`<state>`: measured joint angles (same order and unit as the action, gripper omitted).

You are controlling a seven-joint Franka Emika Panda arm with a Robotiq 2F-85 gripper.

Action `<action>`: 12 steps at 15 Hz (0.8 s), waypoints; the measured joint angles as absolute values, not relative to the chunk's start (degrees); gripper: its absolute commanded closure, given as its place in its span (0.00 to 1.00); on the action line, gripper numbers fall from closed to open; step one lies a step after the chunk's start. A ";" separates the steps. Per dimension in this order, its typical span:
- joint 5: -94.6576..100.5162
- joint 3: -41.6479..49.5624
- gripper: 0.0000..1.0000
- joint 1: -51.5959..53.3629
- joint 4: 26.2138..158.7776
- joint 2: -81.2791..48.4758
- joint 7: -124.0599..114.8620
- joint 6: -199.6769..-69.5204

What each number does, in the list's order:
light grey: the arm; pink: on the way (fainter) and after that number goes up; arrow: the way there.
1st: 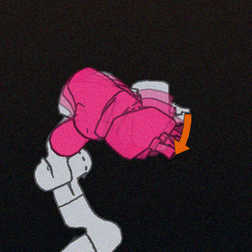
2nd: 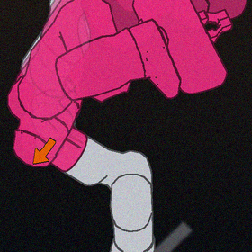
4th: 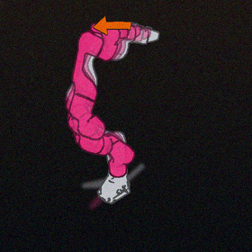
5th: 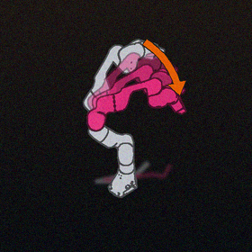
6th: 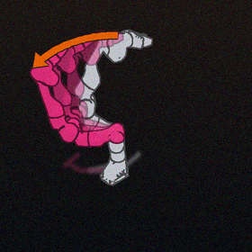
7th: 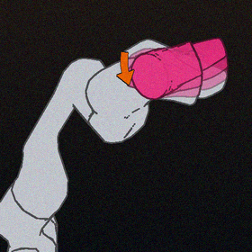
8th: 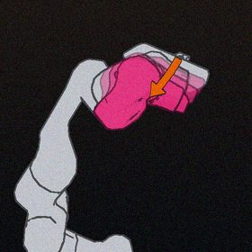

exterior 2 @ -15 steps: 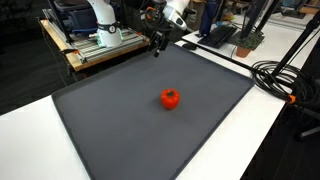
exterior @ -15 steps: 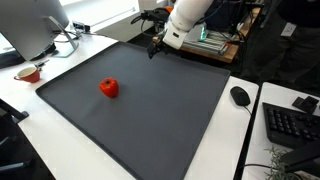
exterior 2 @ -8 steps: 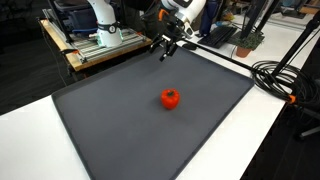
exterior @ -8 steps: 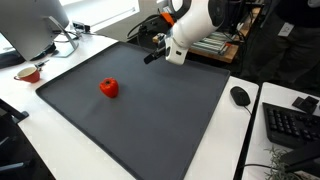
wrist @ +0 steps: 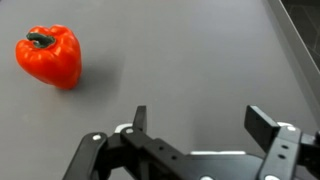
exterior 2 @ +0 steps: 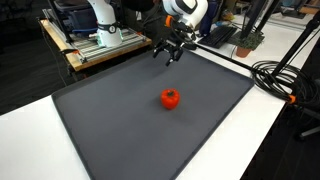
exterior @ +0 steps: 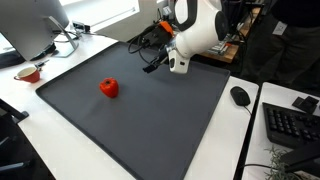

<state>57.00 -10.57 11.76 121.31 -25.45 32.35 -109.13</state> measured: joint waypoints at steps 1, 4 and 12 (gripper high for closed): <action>59.19 -10.55 0.00 11.76 121.31 -25.53 32.23 -109.44; 68.91 -10.12 0.00 11.74 121.28 -26.63 32.19 -110.96; 83.51 -7.58 0.00 9.78 119.01 -31.90 32.28 -113.03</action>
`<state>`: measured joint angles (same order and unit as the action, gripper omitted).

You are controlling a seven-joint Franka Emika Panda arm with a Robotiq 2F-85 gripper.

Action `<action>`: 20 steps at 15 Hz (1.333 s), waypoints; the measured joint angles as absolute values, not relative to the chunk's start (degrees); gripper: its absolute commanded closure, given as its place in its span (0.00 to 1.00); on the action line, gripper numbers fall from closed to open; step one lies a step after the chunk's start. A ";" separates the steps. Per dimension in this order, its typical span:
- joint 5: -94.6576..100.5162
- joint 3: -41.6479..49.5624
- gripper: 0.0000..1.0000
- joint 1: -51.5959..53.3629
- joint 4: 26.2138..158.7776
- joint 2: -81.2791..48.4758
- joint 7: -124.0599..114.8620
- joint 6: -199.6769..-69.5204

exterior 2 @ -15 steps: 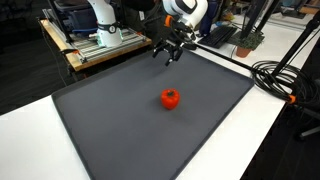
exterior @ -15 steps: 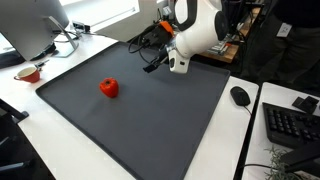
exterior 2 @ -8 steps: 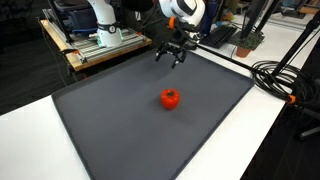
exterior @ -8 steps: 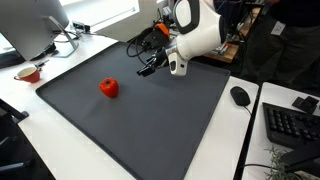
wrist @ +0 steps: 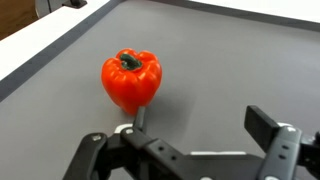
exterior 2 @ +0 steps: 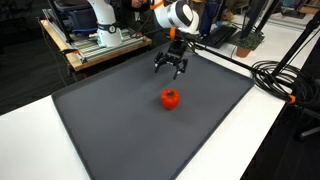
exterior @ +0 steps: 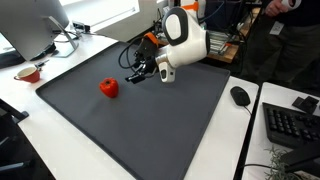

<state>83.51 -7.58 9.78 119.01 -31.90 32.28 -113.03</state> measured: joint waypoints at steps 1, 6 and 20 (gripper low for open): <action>84.83 -7.36 0.00 9.64 118.09 -32.95 32.30 -113.05; 87.66 -6.88 0.00 9.54 112.64 -39.09 32.44 -112.98; 90.67 -5.78 0.00 9.57 107.26 -44.24 29.62 -111.71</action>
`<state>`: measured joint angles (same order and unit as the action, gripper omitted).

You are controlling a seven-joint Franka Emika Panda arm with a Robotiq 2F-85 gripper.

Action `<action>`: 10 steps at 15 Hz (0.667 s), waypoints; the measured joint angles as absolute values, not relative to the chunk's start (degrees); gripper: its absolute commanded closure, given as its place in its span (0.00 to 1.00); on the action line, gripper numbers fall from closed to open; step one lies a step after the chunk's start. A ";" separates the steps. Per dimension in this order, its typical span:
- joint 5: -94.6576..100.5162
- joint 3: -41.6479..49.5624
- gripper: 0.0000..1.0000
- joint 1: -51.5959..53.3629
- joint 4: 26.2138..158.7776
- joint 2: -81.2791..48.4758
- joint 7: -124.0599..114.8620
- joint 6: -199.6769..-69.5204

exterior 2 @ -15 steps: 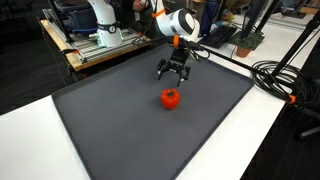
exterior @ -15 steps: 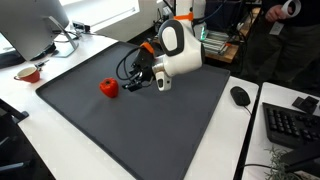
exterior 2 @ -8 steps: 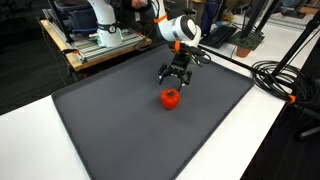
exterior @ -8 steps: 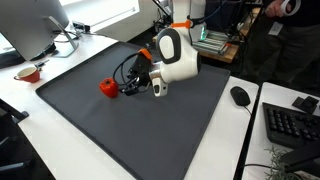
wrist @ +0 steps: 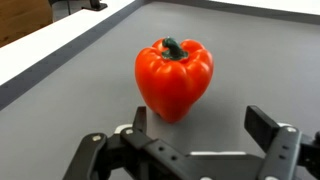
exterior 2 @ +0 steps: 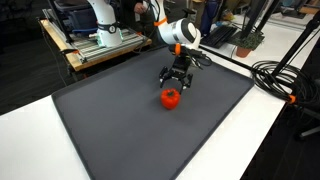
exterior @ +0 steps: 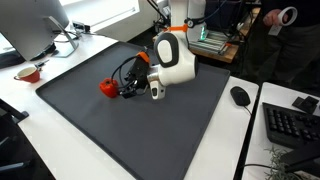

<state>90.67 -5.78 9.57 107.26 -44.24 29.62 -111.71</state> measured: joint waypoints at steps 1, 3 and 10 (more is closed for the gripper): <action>90.86 -5.59 0.00 9.55 106.56 -44.85 29.46 -111.71; 90.92 -5.19 0.00 9.51 105.15 -46.04 29.25 -111.70; 90.92 -3.85 0.00 9.34 101.02 -49.53 29.25 -111.64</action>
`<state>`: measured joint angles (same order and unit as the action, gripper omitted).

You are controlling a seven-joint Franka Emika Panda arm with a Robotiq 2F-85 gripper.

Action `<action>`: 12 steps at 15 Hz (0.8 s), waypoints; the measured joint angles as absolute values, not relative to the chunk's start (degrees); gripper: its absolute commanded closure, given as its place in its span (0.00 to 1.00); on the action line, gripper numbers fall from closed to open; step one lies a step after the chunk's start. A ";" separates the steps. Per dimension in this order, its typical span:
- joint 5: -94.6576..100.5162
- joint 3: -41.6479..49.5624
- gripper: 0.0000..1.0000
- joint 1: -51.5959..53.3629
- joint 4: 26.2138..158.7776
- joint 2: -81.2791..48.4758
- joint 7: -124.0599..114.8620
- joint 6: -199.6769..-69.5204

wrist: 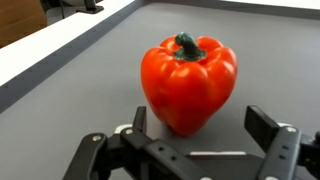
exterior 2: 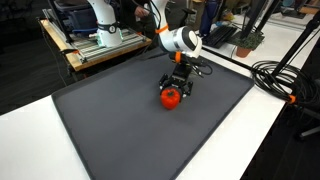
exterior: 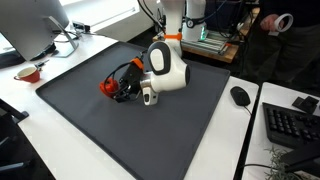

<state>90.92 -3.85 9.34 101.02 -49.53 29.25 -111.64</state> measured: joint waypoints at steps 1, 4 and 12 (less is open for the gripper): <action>90.92 -3.67 0.00 9.34 100.45 -49.95 29.25 -111.63; 90.92 -3.28 0.01 9.33 98.86 -51.19 29.31 -111.60; 90.92 -2.67 0.59 9.33 95.42 -53.84 29.86 -111.17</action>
